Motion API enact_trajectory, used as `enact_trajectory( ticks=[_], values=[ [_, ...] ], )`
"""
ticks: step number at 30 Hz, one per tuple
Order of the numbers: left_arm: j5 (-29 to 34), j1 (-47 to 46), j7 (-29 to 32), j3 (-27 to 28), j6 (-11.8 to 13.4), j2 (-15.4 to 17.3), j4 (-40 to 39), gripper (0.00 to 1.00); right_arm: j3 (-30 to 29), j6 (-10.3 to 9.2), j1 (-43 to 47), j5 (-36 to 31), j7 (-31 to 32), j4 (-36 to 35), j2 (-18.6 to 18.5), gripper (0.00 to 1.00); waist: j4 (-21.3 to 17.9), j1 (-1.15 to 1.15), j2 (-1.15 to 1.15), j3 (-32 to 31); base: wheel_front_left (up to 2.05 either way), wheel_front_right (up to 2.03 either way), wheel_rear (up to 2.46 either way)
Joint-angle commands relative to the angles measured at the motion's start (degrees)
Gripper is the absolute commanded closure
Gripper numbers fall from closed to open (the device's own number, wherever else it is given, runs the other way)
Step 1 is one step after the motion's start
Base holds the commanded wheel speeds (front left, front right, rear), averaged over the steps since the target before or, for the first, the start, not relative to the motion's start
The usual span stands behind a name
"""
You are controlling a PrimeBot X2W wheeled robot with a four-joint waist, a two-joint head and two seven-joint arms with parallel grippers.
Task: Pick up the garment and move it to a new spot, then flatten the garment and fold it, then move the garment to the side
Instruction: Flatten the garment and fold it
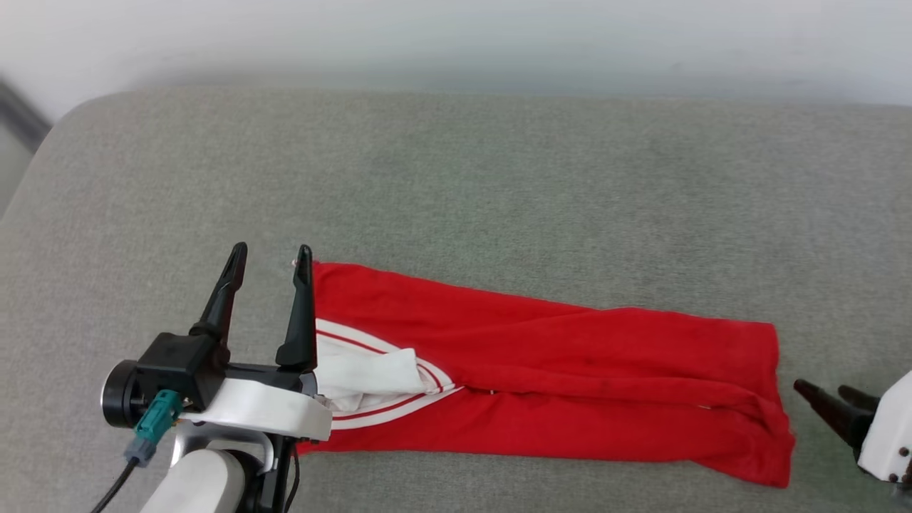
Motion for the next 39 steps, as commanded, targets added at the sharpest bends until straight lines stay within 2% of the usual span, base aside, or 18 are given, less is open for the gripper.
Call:
enact_trajectory(
  ticks=[1,6,13,14,16,24,30,34,39],
  values=[
    [0.5,-0.5,-0.3,-0.1,0.2,-0.1,-0.3,0.00,-0.1,-0.02,0.7,-0.3,0.4,0.1,0.5,0.00,1.2,0.00,0.00,1.2,0.00,0.00,0.00],
    [2.4,-0.8,-0.5,-1.4,0.9,-0.3,-1.1,0.00,0.2,-0.02,0.8,-1.1,5.2,1.6,3.4,0.00,3.2,0.00,0.00,3.1,0.00,0.00,0.00],
    [2.7,-1.1,-0.7,-1.8,1.2,-0.7,-1.0,0.00,2.1,-0.03,1.4,-1.4,8.3,4.7,6.2,0.00,4.0,0.00,0.00,3.7,0.00,0.00,0.00],
    [2.7,-1.1,-0.8,-1.8,1.2,-0.7,-0.9,0.00,2.3,-0.02,1.2,-1.1,8.6,5.0,6.5,0.55,4.0,0.00,0.00,3.7,0.00,0.00,0.00],
    [2.5,-0.9,-0.9,-1.7,1.2,-0.8,-0.6,0.00,2.7,-0.02,0.6,-1.2,8.4,4.9,6.3,1.00,4.0,0.00,0.00,3.4,0.00,0.00,0.00],
    [2.1,1.0,-1.0,-1.5,1.3,-0.1,0.4,0.00,3.6,-0.02,-1.9,-0.3,4.8,3.2,2.8,1.00,3.4,0.00,0.00,-0.1,0.00,0.00,0.00],
    [2.2,3.2,-0.1,-1.6,2.0,1.2,0.5,0.00,3.6,-0.03,-0.5,-0.6,2.7,0.7,0.4,1.00,1.9,0.00,0.00,-3.5,0.00,0.00,0.00],
    [2.1,3.5,1.0,-1.9,1.9,1.8,0.2,0.00,0.4,-0.03,2.0,-1.3,3.1,-1.5,-0.4,1.00,1.2,0.00,0.00,-4.9,0.00,0.00,0.00],
    [2.1,4.3,1.7,-2.0,2.1,2.7,-0.3,0.00,-6.7,-0.03,5.5,-3.1,4.6,-4.2,-0.1,1.00,0.5,0.00,0.00,-6.0,0.00,0.00,0.00]
  ],
)
